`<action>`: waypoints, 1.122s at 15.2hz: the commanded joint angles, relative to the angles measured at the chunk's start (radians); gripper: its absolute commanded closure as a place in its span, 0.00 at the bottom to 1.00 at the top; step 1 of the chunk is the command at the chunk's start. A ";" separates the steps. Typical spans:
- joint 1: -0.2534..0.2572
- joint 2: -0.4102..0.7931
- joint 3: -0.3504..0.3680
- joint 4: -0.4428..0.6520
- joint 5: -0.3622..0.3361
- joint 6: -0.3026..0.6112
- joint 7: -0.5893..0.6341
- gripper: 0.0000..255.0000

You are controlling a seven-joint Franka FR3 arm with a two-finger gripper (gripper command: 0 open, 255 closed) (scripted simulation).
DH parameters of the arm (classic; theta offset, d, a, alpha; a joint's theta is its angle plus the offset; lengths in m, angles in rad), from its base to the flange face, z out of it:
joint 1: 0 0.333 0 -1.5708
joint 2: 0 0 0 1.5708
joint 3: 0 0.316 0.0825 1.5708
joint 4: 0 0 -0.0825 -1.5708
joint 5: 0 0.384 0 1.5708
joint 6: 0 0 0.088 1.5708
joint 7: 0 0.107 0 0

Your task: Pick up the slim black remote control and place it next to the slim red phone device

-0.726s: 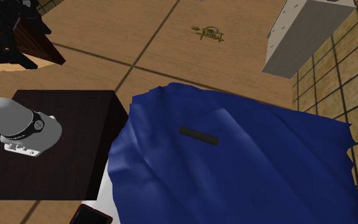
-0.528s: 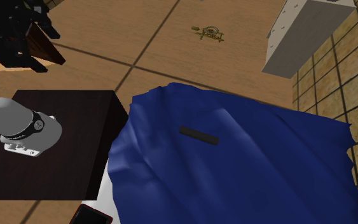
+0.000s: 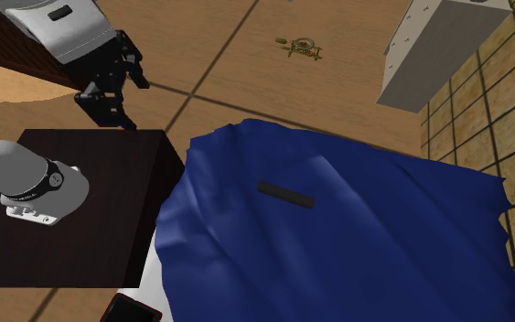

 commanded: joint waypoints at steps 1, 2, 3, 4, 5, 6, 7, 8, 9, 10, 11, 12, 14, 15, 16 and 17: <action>-0.003 0.055 0.018 -0.018 0.001 0.087 0.022 0.00; -0.006 0.087 0.027 -0.023 0.000 0.127 0.033 0.00; -0.008 0.119 0.035 -0.025 -0.002 0.167 0.045 0.00; -0.011 0.153 0.044 -0.026 -0.004 0.207 0.057 0.00; -0.015 0.188 0.052 -0.026 -0.008 0.246 0.069 0.00; -0.019 0.225 0.060 -0.023 -0.012 0.284 0.082 0.00; -0.023 0.262 0.068 -0.019 -0.018 0.322 0.096 0.00; -0.027 0.300 0.076 -0.014 -0.025 0.359 0.110 0.00; -0.032 0.339 0.083 -0.006 -0.034 0.395 0.126 0.00; -0.037 0.379 0.091 0.002 -0.045 0.430 0.143 0.00; -0.042 0.419 0.097 0.013 -0.057 0.464 0.161 0.00; -0.047 0.460 0.103 0.025 -0.072 0.496 0.180 0.00; -0.057 0.543 0.113 0.053 -0.107 0.556 0.222 0.00; -0.061 0.584 0.115 0.070 -0.128 0.584 0.246 0.00; -0.064 0.626 0.117 0.088 -0.151 0.610 0.271 0.00; -0.065 0.668 0.116 0.108 -0.176 0.635 0.296 0.00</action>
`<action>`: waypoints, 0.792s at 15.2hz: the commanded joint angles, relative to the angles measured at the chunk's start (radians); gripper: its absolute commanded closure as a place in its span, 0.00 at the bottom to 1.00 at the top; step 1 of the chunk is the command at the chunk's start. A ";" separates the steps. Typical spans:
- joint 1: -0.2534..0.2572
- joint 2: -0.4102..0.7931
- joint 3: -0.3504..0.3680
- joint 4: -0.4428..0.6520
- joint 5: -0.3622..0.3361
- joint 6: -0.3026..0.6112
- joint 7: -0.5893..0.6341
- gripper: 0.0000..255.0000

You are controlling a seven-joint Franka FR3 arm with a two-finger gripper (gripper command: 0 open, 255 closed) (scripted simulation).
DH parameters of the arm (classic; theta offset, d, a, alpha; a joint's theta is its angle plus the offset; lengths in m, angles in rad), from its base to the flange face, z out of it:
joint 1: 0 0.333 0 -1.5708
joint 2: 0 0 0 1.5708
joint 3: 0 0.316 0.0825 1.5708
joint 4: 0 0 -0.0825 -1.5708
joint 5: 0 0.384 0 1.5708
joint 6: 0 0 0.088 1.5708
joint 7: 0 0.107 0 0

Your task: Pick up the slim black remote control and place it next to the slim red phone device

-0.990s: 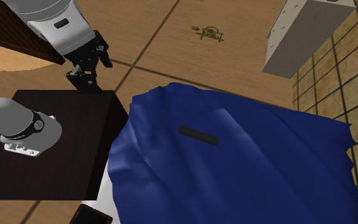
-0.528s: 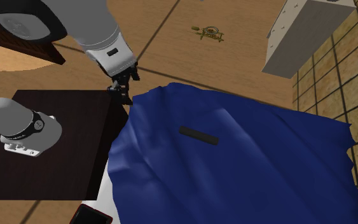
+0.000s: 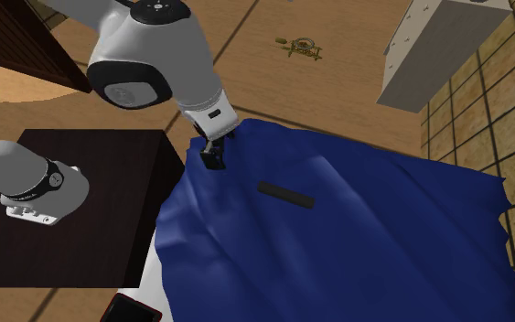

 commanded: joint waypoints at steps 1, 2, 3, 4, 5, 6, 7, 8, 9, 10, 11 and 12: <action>-0.001 0.084 0.001 0.041 -0.050 0.047 0.058 0.00; 0.001 0.125 -0.004 0.064 -0.077 0.068 0.085 0.00; 0.005 0.166 -0.011 0.088 -0.103 0.087 0.112 0.00; 0.010 0.207 -0.019 0.114 -0.129 0.104 0.138 0.00; 0.017 0.248 -0.030 0.141 -0.153 0.120 0.163 0.00; 0.025 0.288 -0.041 0.169 -0.175 0.134 0.187 0.00; 0.034 0.328 -0.054 0.199 -0.194 0.147 0.209 0.00; 0.044 0.368 -0.068 0.229 -0.212 0.158 0.230 0.00; 0.054 0.407 -0.081 0.261 -0.227 0.168 0.248 0.00; 0.064 0.446 -0.094 0.294 -0.240 0.176 0.265 0.00; 0.073 0.485 -0.107 0.329 -0.250 0.184 0.281 0.00; 0.082 0.524 -0.119 0.364 -0.258 0.190 0.294 0.00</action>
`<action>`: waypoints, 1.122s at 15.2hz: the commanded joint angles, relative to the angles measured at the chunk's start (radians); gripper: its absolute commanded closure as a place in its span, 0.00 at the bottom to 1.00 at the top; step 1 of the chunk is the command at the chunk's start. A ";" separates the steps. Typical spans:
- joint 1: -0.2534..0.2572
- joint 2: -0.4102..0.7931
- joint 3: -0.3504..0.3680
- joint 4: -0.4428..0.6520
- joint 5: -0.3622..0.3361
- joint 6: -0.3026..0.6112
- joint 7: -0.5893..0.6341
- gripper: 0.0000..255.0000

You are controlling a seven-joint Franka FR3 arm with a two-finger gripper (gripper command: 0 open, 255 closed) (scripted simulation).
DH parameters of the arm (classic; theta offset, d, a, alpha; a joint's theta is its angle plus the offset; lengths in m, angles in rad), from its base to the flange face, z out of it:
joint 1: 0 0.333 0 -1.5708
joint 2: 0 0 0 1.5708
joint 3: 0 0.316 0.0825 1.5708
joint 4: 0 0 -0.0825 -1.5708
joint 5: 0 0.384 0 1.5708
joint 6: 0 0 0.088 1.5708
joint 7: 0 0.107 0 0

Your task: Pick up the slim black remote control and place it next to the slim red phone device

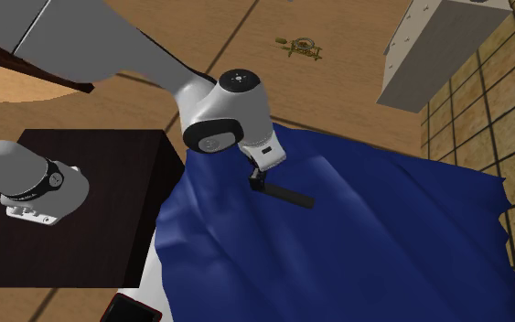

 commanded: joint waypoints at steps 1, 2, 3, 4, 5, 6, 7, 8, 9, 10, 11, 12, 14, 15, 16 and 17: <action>0.018 0.082 -0.024 0.081 -0.016 0.007 0.027 0.00; 0.025 0.121 -0.035 0.119 -0.021 0.011 0.039 0.00; 0.032 0.160 -0.045 0.158 -0.025 0.013 0.048 0.00; 0.038 0.199 -0.054 0.199 -0.027 0.014 0.057 0.00; 0.043 0.238 -0.062 0.242 -0.029 0.014 0.065 0.00; 0.048 0.278 -0.070 0.286 -0.029 0.013 0.073 0.00; 0.050 0.304 -0.075 0.315 -0.028 0.011 0.077 0.00; 0.050 0.318 -0.076 0.325 -0.029 0.016 0.077 0.00; 0.050 0.331 -0.078 0.334 -0.029 0.020 0.077 0.00; 0.050 0.345 -0.079 0.344 -0.030 0.025 0.077 0.00; 0.050 0.359 -0.080 0.354 -0.030 0.029 0.078 0.00; 0.050 0.373 -0.081 0.364 -0.030 0.033 0.078 0.00; 0.049 0.402 -0.083 0.385 -0.031 0.041 0.078 0.00; 0.049 0.410 -0.084 0.391 -0.031 0.043 0.078 0.00; 0.049 0.410 -0.084 0.391 -0.031 0.043 0.078 0.00; 0.049 0.410 -0.084 0.391 -0.031 0.043 0.078 0.00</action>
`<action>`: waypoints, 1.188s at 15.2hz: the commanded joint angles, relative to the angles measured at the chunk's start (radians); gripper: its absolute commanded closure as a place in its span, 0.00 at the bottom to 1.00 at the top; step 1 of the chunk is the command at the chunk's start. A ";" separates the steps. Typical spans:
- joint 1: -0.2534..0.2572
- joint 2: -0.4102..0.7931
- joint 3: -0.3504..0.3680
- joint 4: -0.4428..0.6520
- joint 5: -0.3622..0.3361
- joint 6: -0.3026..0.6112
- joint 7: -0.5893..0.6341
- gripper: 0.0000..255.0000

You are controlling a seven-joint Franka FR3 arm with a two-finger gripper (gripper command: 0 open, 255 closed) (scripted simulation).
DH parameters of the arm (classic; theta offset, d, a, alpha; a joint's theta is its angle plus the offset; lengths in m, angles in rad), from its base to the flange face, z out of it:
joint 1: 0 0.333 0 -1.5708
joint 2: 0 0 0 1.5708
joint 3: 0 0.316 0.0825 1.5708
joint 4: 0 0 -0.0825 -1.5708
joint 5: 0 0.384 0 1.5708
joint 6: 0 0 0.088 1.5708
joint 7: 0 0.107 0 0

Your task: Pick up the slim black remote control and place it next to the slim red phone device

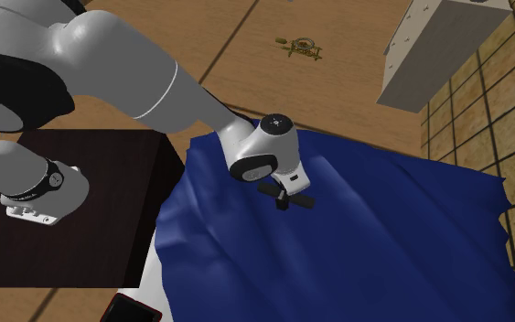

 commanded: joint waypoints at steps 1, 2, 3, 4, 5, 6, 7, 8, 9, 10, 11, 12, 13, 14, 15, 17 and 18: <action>0.001 0.003 0.000 0.002 0.000 0.001 0.001 0.00; 0.001 0.003 0.000 0.002 0.000 0.001 0.001 0.00; 0.001 0.003 0.000 0.002 0.000 0.001 0.001 0.00; 0.001 0.003 0.000 0.002 0.000 0.001 0.001 0.00; 0.001 0.003 0.000 0.002 0.000 0.001 0.001 0.00; 0.001 0.003 0.000 0.002 0.000 0.001 0.001 1.00; 0.001 0.003 0.000 0.002 0.000 0.001 0.001 1.00; 0.001 0.002 -0.001 0.000 0.000 0.002 0.002 1.00; 0.000 0.002 0.000 0.002 0.000 0.000 0.000 1.00; 0.003 0.008 0.000 0.011 0.001 -0.003 0.002 1.00; 0.005 0.009 -0.001 0.009 0.000 0.000 0.004 1.00; 0.007 0.005 -0.002 0.002 -0.001 0.003 0.007 1.00; 0.005 0.009 -0.001 0.009 0.000 0.000 0.005 1.00; 0.004 0.010 0.000 0.014 0.001 -0.004 0.003 1.00; 0.001 0.003 0.000 0.002 0.000 0.001 0.001 1.00; -0.002 -0.022 0.003 -0.010 0.001 -0.011 -0.003 1.00; -0.003 -0.034 0.005 -0.017 0.002 -0.017 -0.005 1.00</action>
